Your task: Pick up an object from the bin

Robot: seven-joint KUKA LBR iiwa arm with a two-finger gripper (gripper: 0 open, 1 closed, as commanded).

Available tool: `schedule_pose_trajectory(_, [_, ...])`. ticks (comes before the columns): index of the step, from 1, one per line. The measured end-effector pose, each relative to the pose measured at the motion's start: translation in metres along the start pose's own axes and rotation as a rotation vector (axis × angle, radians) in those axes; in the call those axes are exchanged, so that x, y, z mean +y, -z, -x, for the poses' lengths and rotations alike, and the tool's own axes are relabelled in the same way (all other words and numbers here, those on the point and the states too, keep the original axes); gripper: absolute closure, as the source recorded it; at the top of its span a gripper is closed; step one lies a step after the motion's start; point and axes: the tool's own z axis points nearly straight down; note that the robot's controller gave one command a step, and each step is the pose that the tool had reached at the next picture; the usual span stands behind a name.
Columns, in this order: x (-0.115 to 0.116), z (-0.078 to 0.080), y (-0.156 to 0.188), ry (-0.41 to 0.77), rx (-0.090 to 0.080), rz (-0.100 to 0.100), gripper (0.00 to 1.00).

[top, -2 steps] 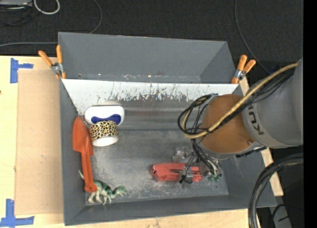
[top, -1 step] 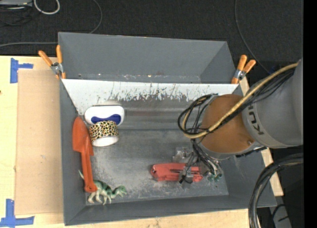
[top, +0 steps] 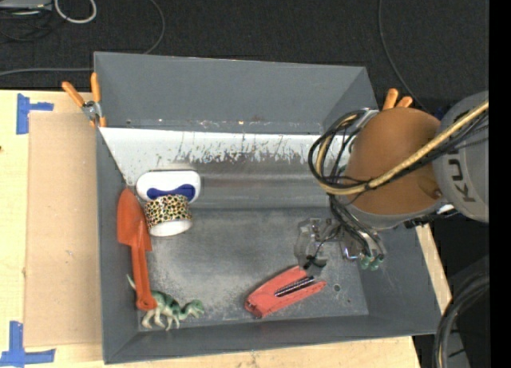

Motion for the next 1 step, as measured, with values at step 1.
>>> schedule_pose_trajectory(1, [0.0023,-0.0207,0.0224,0.009,0.008,0.0,1.0])
